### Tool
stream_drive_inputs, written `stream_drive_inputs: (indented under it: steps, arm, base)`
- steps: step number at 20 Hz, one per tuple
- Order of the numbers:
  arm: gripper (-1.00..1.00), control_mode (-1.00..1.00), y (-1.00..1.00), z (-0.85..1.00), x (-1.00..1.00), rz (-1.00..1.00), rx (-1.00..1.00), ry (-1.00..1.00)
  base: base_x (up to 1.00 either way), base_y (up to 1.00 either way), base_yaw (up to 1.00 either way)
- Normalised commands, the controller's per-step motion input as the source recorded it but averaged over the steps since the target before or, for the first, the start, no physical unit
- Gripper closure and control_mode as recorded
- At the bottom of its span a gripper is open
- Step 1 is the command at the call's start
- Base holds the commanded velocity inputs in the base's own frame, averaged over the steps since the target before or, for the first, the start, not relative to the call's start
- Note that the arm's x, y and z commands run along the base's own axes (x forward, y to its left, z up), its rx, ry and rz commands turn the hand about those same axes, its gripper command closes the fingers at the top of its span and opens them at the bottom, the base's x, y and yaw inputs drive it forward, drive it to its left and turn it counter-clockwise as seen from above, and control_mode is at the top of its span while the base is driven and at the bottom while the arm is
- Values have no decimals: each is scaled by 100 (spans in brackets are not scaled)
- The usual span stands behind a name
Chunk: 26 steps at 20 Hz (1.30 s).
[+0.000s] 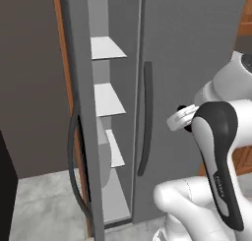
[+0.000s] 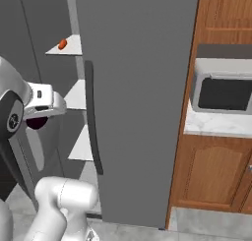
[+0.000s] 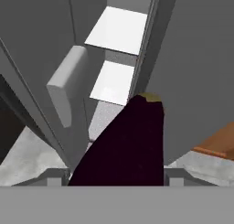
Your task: Take the eggplant and carrot out of the freezer and place them in the tupperware container on the counter. Then put the tupperware containing the vegetables back in the freezer.
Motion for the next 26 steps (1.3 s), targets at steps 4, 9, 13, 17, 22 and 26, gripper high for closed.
stream_drive_inputs:
  steps: [4,9,13,17,22,26]
  arm:
    - [100,100,0,0,0,0,0,0]
    - [100,100,0,0,0,0,0,0]
    - [100,100,0,0,0,0,0,0]
    - [100,100,0,0,0,0,0,0]
    - [100,100,0,0,0,0,0,0]
    - [100,100,0,0,0,0,0,0]
  base:
    - [-2,-82,-52]
    - [22,-100,-41]
    - [43,-100,-17]
    - [60,-100,3]
    - [78,-100,20]
    - [92,-100,25]
